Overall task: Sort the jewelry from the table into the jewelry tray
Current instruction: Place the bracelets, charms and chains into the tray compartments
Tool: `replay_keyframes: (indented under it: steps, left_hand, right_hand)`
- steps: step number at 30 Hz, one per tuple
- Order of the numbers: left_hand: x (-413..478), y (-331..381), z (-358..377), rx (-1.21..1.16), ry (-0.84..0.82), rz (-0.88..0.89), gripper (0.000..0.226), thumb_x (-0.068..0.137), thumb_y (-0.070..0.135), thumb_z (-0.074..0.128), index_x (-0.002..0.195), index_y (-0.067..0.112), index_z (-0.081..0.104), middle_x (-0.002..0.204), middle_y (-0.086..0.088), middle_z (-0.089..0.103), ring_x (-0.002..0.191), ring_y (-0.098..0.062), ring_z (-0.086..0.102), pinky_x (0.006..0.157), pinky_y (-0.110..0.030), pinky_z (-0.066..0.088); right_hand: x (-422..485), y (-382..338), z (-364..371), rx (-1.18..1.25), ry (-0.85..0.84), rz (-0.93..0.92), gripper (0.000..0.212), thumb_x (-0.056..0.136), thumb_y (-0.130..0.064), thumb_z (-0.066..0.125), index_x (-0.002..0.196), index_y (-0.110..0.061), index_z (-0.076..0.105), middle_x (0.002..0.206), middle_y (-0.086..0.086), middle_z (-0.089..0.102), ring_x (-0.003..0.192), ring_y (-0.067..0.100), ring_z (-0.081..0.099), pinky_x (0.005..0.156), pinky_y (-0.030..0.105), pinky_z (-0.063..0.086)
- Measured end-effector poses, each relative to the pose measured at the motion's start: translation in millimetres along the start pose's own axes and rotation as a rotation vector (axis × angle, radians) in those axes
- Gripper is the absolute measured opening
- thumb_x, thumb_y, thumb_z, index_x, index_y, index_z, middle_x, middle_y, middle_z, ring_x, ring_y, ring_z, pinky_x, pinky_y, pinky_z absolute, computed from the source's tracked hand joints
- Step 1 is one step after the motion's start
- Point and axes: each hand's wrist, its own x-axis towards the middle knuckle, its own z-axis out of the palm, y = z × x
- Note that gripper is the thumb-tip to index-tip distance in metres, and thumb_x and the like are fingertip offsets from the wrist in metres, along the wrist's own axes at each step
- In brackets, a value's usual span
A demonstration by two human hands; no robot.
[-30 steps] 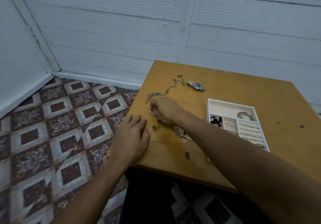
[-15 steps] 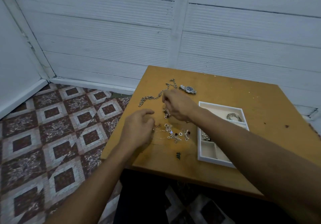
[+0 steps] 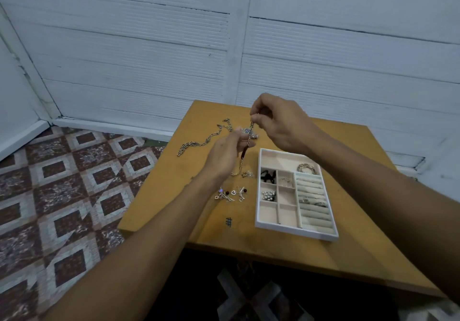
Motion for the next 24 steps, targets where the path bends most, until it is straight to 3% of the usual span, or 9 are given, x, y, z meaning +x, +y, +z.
replay_keyframes:
  steps: [6,11,18,24]
  left_hand:
    - [-9.0,12.7,25.9,-0.174,-0.072,0.015,0.055,0.101,0.046,0.027,0.106,0.009,0.067,0.095,-0.006,0.074,0.097,-0.016,0.067,0.088,-0.031,0.048]
    - [-22.8,21.5,47.8,-0.277,-0.196,-0.038,0.052,0.101,0.046,0.027,0.100,0.011,0.065,0.093,-0.010,0.072,0.095,-0.027,0.068,0.096,-0.042,0.049]
    - [-33.9,17.8,74.1,-0.377,-0.245,-0.111,0.050,0.101,0.044,0.032,0.103,0.007,0.065,0.088,-0.010,0.072,0.084,-0.025,0.069,0.088,-0.041,0.052]
    - [-39.0,11.8,91.1,-0.481,-0.223,-0.210,0.024,0.099,0.022,0.045,0.093,0.007,0.064,0.078,-0.006,0.068,0.071,-0.020,0.067,0.079,-0.035,0.054]
  right_hand:
    - [-3.1,-4.3,-41.0,0.032,0.099,0.000,0.004,0.094,-0.018,0.056,0.094,-0.017,0.060,0.092,0.003,0.069,0.085,0.019,0.063,0.079,0.032,0.049]
    - [-1.6,-4.7,-67.8,0.025,0.163,0.000,0.002,0.094,-0.019,0.056,0.092,-0.020,0.057,0.091,-0.001,0.068,0.086,0.018,0.064,0.079,0.032,0.050]
    - [-4.0,-4.0,-91.9,0.006,0.249,0.010,0.003,0.093,-0.019,0.055,0.092,-0.020,0.057,0.090,-0.003,0.067,0.084,0.016,0.063,0.074,0.023,0.047]
    - [-11.2,0.4,-99.9,-0.005,0.313,0.017,0.001,0.093,-0.018,0.057,0.093,-0.018,0.058,0.081,-0.009,0.061,0.069,0.000,0.052,0.060,0.004,0.038]
